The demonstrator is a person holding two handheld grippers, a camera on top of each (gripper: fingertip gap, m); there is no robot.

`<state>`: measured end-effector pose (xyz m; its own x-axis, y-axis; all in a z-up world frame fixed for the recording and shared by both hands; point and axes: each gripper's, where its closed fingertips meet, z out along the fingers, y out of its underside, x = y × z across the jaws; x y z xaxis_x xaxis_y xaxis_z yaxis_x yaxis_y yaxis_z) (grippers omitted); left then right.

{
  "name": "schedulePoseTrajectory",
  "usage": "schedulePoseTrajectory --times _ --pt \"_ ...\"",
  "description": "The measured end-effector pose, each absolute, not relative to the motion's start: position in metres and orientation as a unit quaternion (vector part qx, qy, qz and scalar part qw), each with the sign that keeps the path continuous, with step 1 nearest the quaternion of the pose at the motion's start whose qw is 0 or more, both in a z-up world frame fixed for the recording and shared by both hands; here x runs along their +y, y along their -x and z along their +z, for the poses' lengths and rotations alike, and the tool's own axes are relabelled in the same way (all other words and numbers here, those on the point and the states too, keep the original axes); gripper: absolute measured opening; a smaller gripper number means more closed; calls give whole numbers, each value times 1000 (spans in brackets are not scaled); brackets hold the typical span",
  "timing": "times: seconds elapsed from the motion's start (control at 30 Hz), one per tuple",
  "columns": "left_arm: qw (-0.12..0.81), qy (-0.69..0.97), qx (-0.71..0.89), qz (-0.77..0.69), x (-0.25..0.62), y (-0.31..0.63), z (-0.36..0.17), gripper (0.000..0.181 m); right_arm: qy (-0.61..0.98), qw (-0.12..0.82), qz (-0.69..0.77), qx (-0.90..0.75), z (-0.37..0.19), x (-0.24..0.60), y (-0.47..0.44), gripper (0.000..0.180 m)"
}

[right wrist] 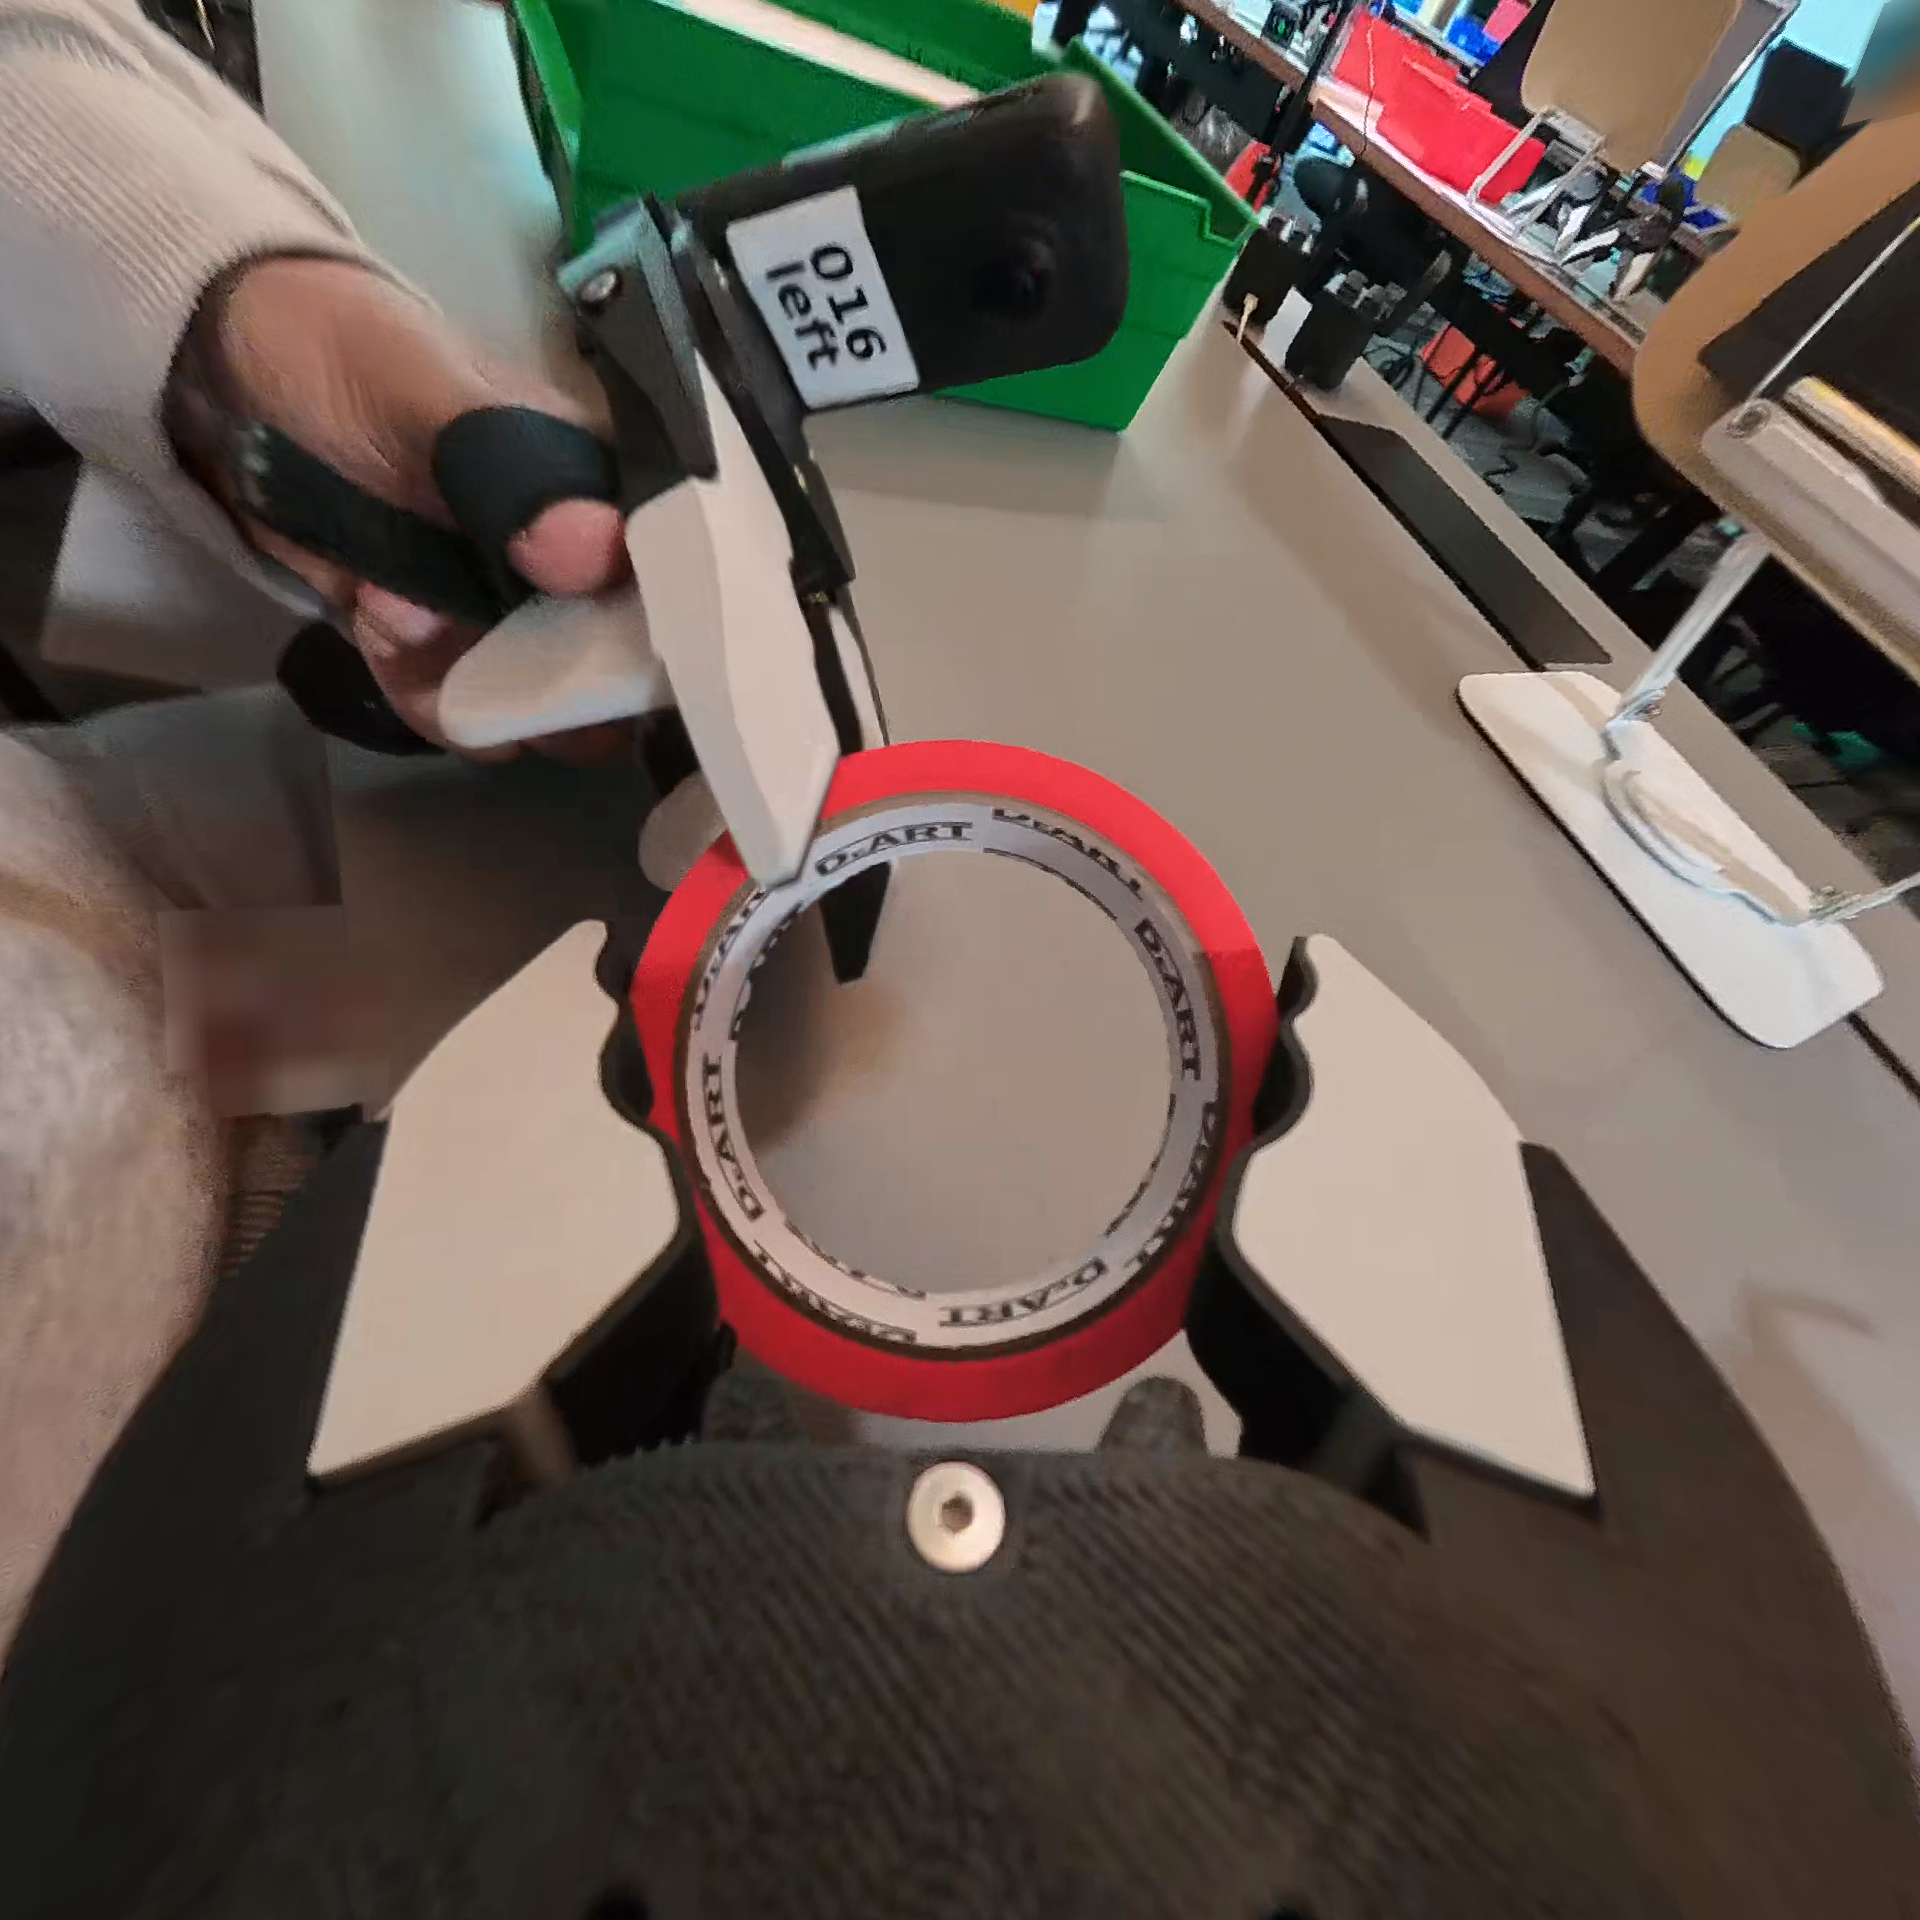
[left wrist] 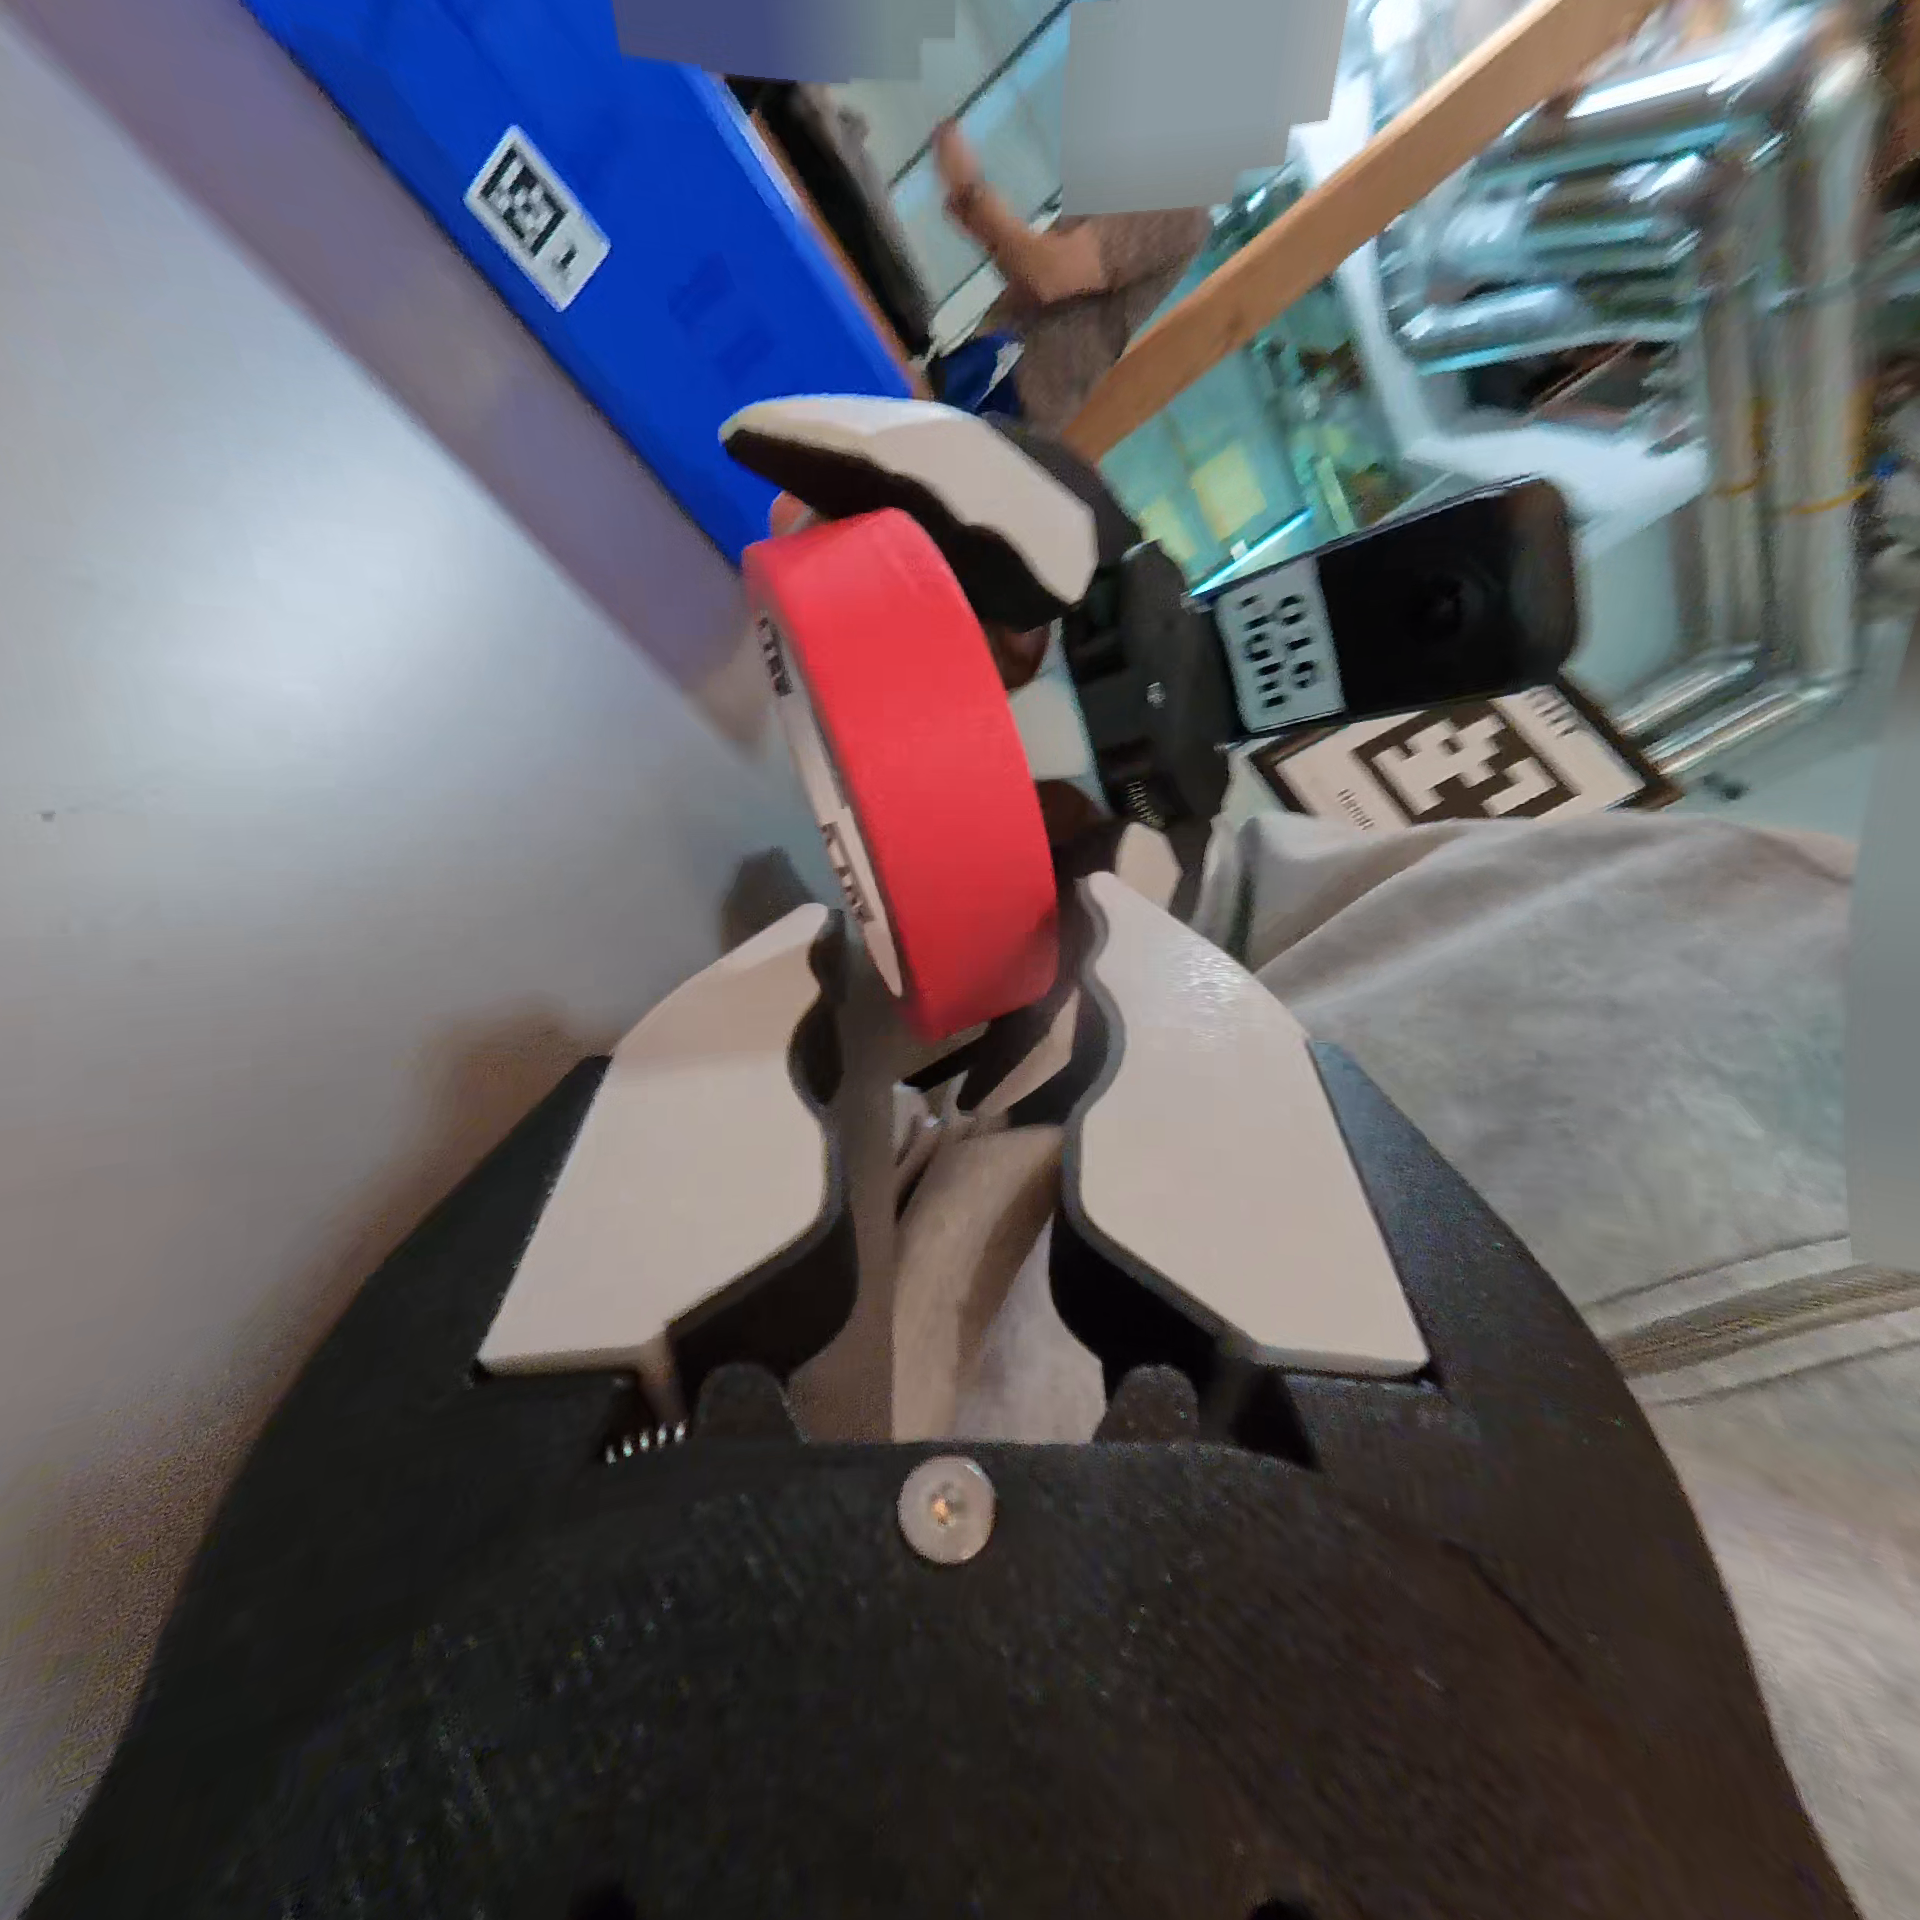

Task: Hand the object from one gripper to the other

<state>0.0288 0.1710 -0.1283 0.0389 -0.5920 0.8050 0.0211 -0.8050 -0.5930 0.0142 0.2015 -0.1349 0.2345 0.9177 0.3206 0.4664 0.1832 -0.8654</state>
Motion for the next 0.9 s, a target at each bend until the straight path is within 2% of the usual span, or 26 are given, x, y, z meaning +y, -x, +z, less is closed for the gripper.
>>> schedulePoseTrajectory --times 0.1,0.33,0.47,0.63,0.77,0.8,0.9 --pt "232 700 221 -638 170 -29 -135 30 589 515 164 -600 -140 203 -14 118" --pt "233 701 210 -641 173 -28 -135 29 591 523 182 -587 -139 206 -13 120" --pt "249 684 189 -659 181 -22 -126 29 623 525 246 -526 -129 215 -17 121" --pt "286 667 177 -665 193 -10 -116 29 653 504 421 -376 -103 231 -34 119" --pt "306 642 177 -680 196 -4 -106 29 643 434 573 -264 -89 236 -48 88" --pt "310 636 180 -683 196 -3 -104 29 641 405 600 -255 -89 234 -49 76" --pt "317 622 194 -689 193 -3 -99 29 635 342 646 -249 -94 225 -45 57"
